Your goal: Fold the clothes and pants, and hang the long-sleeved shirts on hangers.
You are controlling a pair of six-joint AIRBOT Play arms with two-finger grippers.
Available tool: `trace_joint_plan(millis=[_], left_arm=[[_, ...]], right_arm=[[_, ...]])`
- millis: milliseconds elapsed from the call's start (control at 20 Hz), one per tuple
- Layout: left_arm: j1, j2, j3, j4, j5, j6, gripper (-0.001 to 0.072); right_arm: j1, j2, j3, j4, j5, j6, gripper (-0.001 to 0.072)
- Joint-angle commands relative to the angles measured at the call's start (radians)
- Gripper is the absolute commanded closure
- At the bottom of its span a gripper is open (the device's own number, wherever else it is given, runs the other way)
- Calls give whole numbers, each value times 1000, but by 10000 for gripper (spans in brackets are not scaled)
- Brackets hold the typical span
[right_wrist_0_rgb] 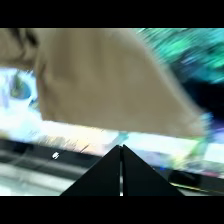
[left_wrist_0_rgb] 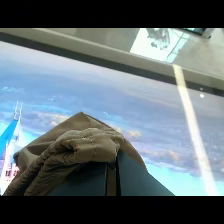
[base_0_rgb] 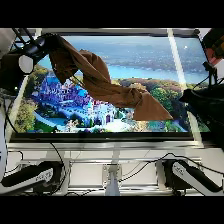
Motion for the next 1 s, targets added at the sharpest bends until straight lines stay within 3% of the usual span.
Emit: trace_joint_plan(millis=[0,100,150,200,250,400,500,700,800,950], left_arm=[[9,9,1,19,-37,-1,664],[6,9,1,19,-38,-1,664],[6,9,1,18,-43,-3,664],[6,10,1,18,-55,-4,664],[6,10,1,18,-68,-4,664],[6,16,1,19,-110,-4,664],[6,21,1,19,-119,-4,664],[6,28,1,19,-119,-4,664],[6,28,1,19,-119,-4,664],[7,28,1,19,-119,-3,664]], right_arm=[[71,94,-217,90,-49,-40,699],[185,85,-278,147,-79,-40,663],[262,80,-297,157,-135,-40,495],[340,72,-307,149,-217,-40,266],[426,58,-307,127,-310,-39,132],[648,-10,-305,27,-531,74,131],[741,-77,-290,-105,-554,248,132],[866,-206,-226,-268,-631,359,132],[874,-281,-170,-388,-574,499,132],[873,-380,-76,-473,-474,531,140]])
